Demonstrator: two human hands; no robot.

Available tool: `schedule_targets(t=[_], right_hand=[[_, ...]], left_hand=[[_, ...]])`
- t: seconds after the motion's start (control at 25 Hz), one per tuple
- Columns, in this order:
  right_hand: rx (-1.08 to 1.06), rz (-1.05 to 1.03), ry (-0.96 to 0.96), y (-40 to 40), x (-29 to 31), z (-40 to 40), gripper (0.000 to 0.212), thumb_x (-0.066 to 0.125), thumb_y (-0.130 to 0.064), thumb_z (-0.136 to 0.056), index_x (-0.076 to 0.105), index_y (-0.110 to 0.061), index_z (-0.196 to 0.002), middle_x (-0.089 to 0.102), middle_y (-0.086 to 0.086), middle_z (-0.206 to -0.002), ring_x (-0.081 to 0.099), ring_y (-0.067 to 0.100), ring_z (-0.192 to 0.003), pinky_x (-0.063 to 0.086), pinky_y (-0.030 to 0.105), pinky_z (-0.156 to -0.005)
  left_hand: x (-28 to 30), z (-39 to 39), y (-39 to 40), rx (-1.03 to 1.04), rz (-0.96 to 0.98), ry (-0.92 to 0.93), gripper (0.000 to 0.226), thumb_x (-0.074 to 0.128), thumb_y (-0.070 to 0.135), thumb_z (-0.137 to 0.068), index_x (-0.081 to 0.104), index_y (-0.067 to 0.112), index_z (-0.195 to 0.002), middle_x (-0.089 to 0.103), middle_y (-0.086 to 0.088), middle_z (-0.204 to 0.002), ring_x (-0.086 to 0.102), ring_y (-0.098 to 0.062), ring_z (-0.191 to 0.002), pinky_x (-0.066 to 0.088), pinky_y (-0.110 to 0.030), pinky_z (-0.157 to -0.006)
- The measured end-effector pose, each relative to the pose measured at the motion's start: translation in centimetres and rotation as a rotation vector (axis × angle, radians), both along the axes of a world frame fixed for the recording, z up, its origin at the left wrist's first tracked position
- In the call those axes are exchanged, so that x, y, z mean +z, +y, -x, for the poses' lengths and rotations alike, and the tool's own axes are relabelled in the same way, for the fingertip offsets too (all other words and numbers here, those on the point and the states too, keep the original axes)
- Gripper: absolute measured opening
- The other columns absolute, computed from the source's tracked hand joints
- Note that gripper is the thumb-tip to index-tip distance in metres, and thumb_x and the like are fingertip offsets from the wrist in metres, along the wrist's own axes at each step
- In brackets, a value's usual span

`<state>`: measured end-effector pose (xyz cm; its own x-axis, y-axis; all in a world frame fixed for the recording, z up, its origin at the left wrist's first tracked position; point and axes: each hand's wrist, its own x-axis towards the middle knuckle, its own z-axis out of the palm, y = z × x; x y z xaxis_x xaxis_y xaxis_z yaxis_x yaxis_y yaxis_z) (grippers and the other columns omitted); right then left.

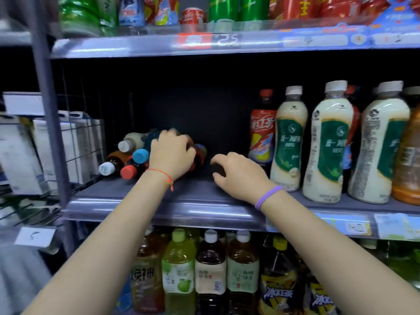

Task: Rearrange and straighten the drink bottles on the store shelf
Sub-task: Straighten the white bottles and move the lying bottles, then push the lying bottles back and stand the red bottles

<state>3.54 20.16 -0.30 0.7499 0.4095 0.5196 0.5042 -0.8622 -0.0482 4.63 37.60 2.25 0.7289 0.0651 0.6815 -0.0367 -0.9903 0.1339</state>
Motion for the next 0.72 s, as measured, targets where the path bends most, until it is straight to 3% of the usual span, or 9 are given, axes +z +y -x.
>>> schedule_targets(t=[0.16, 0.32, 0.4, 0.56, 0.64, 0.72], right_hand=[[0.037, 0.04, 0.216, 4.7, 0.2, -1.8, 0.053, 0.055, -0.037, -0.094, 0.04, -0.036, -0.145, 0.052, 0.016, -0.131, 0.053, 0.035, -0.121, 0.045, 0.039, -0.101], [0.003, 0.064, 0.3, 8.3, 1.2, -3.1, 0.054, 0.058, -0.026, -0.092, 0.044, -0.027, -0.144, 0.054, 0.014, -0.137, 0.053, 0.033, -0.123, 0.042, 0.032, -0.101], [-0.021, 0.056, 0.274, 9.2, 1.3, -2.9, 0.044, 0.057, -0.018, -0.089, 0.054, -0.026, -0.132, 0.062, 0.01, -0.126, 0.058, 0.031, -0.113, 0.048, 0.035, -0.095], [0.039, -0.102, 0.196, 9.4, 1.8, -1.3, 0.03, 0.053, -0.014, -0.087, 0.071, -0.032, -0.103, 0.066, -0.009, -0.101, 0.062, 0.016, -0.094, 0.05, 0.028, -0.084], [0.011, -0.122, 0.073, 8.8, 2.4, -1.0, 0.042, 0.05, -0.011, -0.085, 0.068, -0.037, -0.112, 0.067, -0.003, -0.112, 0.063, 0.021, -0.1, 0.053, 0.036, -0.087], [-0.141, 0.15, -0.039, 8.2, 2.7, -1.4, 0.056, 0.05, -0.011, -0.09, 0.05, -0.043, -0.136, 0.053, 0.006, -0.131, 0.053, 0.03, -0.117, 0.048, 0.042, -0.094]], left_hand=[[-1.6, 0.4, 4.9, 0.111, -0.264, 0.097, 0.047, 0.05, 0.051, -0.09, 0.058, 0.028, -0.13, 0.05, -0.012, -0.135, 0.041, -0.034, -0.128, 0.032, -0.047, -0.103], [-1.4, 1.0, 8.0, -0.054, -0.199, 0.124, 0.052, 0.058, 0.054, -0.084, 0.057, 0.031, -0.131, 0.043, -0.01, -0.142, 0.041, -0.037, -0.125, 0.041, -0.045, -0.099], [-1.9, 1.3, 8.7, -0.115, -0.19, 0.102, 0.048, 0.065, 0.051, -0.081, 0.062, 0.025, -0.122, 0.043, -0.009, -0.141, 0.04, -0.037, -0.122, 0.046, -0.044, -0.095], [-3.3, 1.2, 9.5, -0.186, -0.115, 0.022, 0.051, 0.076, 0.043, -0.073, 0.062, 0.012, -0.11, 0.039, -0.014, -0.14, 0.035, -0.036, -0.125, 0.048, -0.045, -0.092], [-3.5, 1.2, 9.5, -0.179, -0.083, -0.021, 0.053, 0.08, 0.04, -0.069, 0.058, 0.008, -0.105, 0.038, -0.016, -0.136, 0.036, -0.035, -0.122, 0.048, -0.043, -0.089], [-3.5, 1.3, 9.3, -0.129, -0.082, -0.034, 0.051, 0.08, 0.04, -0.069, 0.052, 0.009, -0.097, 0.037, -0.015, -0.13, 0.038, -0.033, -0.115, 0.044, -0.036, -0.082]])
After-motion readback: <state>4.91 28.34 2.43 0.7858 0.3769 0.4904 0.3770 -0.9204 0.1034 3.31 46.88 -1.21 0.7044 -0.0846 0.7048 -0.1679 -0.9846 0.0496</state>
